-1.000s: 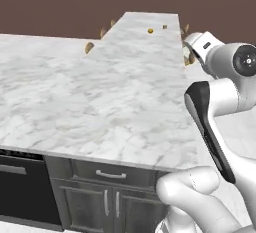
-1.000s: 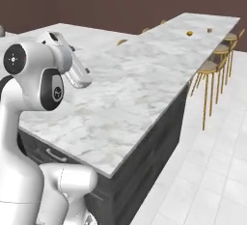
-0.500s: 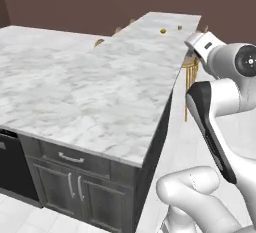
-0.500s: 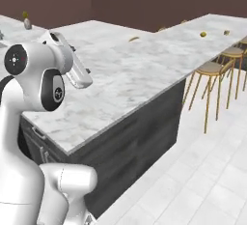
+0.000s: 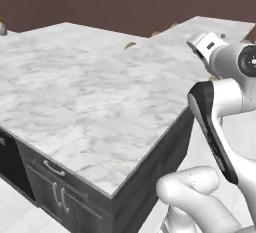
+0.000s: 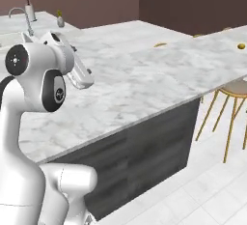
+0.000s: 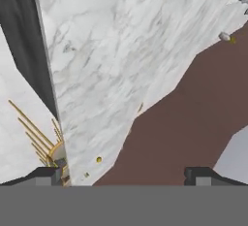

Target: Pick the jar and candle from the dining table and place them in the open cabinet. Close the cabinet after placing the objects.

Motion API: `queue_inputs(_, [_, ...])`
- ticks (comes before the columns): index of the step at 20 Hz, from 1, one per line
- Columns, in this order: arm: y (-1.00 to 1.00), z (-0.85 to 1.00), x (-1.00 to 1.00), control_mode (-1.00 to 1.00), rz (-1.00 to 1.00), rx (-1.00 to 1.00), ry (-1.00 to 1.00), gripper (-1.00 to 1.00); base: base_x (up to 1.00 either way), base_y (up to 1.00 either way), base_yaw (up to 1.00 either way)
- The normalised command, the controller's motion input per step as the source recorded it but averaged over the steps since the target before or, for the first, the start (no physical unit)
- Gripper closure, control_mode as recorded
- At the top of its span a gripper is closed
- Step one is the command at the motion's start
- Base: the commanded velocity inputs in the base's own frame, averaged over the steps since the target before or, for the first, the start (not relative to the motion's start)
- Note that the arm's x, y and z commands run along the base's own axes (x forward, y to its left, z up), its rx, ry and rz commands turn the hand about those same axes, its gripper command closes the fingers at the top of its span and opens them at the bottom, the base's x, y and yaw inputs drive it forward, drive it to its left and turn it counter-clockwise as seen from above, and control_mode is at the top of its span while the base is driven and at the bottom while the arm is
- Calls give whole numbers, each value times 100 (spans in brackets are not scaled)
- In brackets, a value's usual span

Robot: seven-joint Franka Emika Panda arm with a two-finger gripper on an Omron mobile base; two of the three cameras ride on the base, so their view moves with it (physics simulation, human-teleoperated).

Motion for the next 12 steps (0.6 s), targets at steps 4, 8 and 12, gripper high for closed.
queue_inputs(4, [0,0,0,100,0,0,0,-100,95,-97,45])
queue_inputs(8, [0,0,0,100,0,0,0,-100,21,-100,39])
queue_inputs(12, [0,0,0,100,0,0,0,-100,0,-100,42])
